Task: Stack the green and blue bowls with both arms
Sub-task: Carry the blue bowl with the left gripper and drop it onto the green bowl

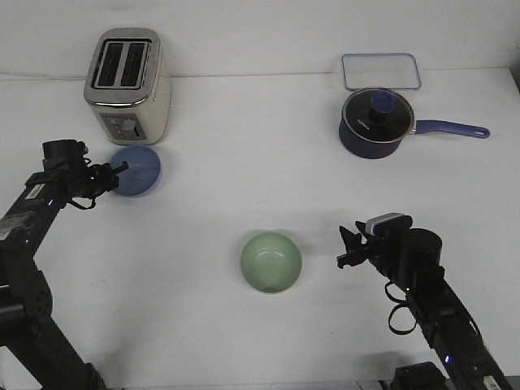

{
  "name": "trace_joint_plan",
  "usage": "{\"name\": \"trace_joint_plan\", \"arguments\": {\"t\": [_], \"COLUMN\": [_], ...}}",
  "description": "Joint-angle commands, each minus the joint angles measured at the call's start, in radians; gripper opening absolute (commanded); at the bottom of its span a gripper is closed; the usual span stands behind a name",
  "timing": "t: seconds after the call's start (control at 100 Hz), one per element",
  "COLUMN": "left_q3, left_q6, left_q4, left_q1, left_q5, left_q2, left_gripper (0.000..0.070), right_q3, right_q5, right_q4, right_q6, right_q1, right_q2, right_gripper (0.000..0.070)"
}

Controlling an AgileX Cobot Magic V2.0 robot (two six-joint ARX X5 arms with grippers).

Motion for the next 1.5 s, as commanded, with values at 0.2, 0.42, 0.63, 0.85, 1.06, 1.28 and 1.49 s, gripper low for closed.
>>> {"name": "trace_joint_plan", "arguments": {"t": [0.2,0.42,0.63,0.85,1.06,1.28,1.49], "left_q3": [0.021,0.012,0.011,0.011,0.011,0.011,0.011], "left_q6": [0.114,0.173,0.175,0.216,0.24,0.241,0.241], "left_q4": [-0.183,-0.314,-0.296,-0.29,-0.29,-0.265,-0.241], "left_q1": [-0.01,-0.154,-0.432,-0.685,-0.8,-0.83,-0.831], "left_q5": [0.167,0.254,0.289,0.181,0.178,0.104,0.098], "left_q2": [-0.246,-0.362,-0.354,-0.298,-0.19,-0.116,-0.113], "left_gripper": [0.0012,0.0012,0.0012,0.0012,0.0012,0.0016,0.0187], "right_q3": [0.004,0.004,0.004,0.004,0.004,0.004,0.004], "right_q5": [-0.003,-0.003,-0.006,-0.006,-0.006,-0.006,-0.006], "right_q4": [0.011,0.014,0.015,0.014,0.014,0.015,0.015], "right_q6": [0.01,0.011,0.014,0.014,0.014,0.014,0.014], "right_q1": [0.002,0.002,0.002,0.002,0.002,0.002,0.002], "right_q2": [0.001,0.001,0.001,0.001,0.001,0.001,0.001], "right_gripper": [0.0282,0.0282,0.0282,0.0282,0.0282,0.0282,0.0282]}}
